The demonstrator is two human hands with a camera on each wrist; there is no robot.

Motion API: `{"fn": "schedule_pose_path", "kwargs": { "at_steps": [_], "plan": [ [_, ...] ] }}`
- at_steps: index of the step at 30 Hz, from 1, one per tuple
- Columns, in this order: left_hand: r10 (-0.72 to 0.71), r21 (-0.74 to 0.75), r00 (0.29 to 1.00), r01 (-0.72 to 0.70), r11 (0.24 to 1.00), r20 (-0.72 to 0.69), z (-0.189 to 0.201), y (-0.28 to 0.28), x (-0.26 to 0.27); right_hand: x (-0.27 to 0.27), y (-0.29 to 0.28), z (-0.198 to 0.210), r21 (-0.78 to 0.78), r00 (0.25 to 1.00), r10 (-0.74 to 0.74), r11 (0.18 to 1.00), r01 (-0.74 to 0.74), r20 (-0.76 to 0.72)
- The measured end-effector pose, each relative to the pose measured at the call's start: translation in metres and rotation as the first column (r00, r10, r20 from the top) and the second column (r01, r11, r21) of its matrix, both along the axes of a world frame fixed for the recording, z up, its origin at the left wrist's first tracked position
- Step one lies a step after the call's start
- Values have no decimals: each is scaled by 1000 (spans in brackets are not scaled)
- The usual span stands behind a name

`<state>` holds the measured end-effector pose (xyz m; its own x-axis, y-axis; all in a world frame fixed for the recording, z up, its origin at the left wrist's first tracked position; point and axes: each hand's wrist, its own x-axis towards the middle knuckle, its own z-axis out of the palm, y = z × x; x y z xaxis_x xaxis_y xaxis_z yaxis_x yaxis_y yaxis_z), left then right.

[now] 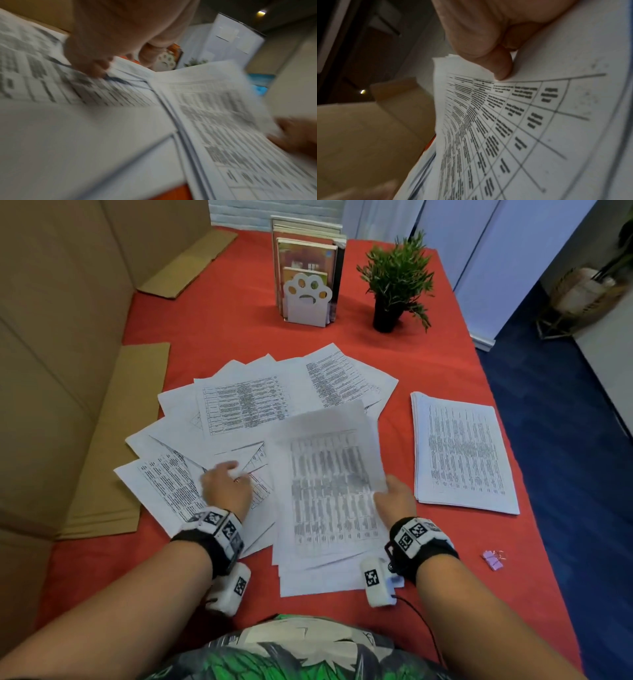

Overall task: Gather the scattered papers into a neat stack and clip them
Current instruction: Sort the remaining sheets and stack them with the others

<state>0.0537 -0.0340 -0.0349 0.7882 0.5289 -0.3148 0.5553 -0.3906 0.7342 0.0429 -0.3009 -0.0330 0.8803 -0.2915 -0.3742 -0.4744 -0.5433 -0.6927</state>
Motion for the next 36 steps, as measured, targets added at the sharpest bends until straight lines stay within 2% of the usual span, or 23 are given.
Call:
{"fn": "schedule_pose_path", "kwargs": {
  "at_steps": [1,3,5,6,11,16,19,21,24,26,28,29,30,33,34,36],
  "plan": [
    [123,46,992,-122,991,-28,4,11,6,3,-8,-1,9,998,-58,998,58,18],
    [295,10,949,-296,955,-110,10,33,15,9,-21,2,9,992,-124,992,124,26],
    [302,-11,933,-310,951,-196,7,51,25,13,-33,5,-5,987,-157,987,158,18],
    [275,-28,940,-286,958,-201,5,55,29,15,-38,9,-10,984,-180,984,180,8],
    [135,-93,989,-140,986,-52,-4,58,39,26,-47,18,58,967,-253,965,254,-33],
    [18,-79,994,-27,997,-106,-8,38,16,45,-43,20,91,956,-294,952,293,1],
    [-133,-46,982,128,991,-132,-11,23,-12,52,-32,15,141,957,-287,947,290,-44],
    [-219,-67,960,210,975,-175,-15,14,-33,54,-21,11,195,957,-279,937,289,-77],
    [-319,-312,916,237,920,-243,-10,1,-57,54,-3,2,215,963,-241,941,261,-117],
    [-464,-476,822,281,834,-328,2,-2,-57,55,6,-3,243,959,-242,931,272,-148],
    [-568,-525,738,341,780,-364,16,4,-42,57,12,-4,226,960,-241,936,269,-145],
    [-568,-480,739,375,793,-362,20,10,-31,59,14,-3,208,962,-233,943,260,-142],
    [-536,-386,772,405,829,-342,21,16,-19,60,17,0,199,965,-222,948,247,-140],
    [-367,-8,909,373,928,-195,19,34,18,64,22,0,205,964,-249,943,263,-92],
    [-318,95,935,334,938,-155,16,40,29,64,25,2,210,964,-249,941,265,-97],
    [-266,200,953,291,936,-144,7,48,45,65,29,1,218,966,-242,942,256,-90]
  ]
}}
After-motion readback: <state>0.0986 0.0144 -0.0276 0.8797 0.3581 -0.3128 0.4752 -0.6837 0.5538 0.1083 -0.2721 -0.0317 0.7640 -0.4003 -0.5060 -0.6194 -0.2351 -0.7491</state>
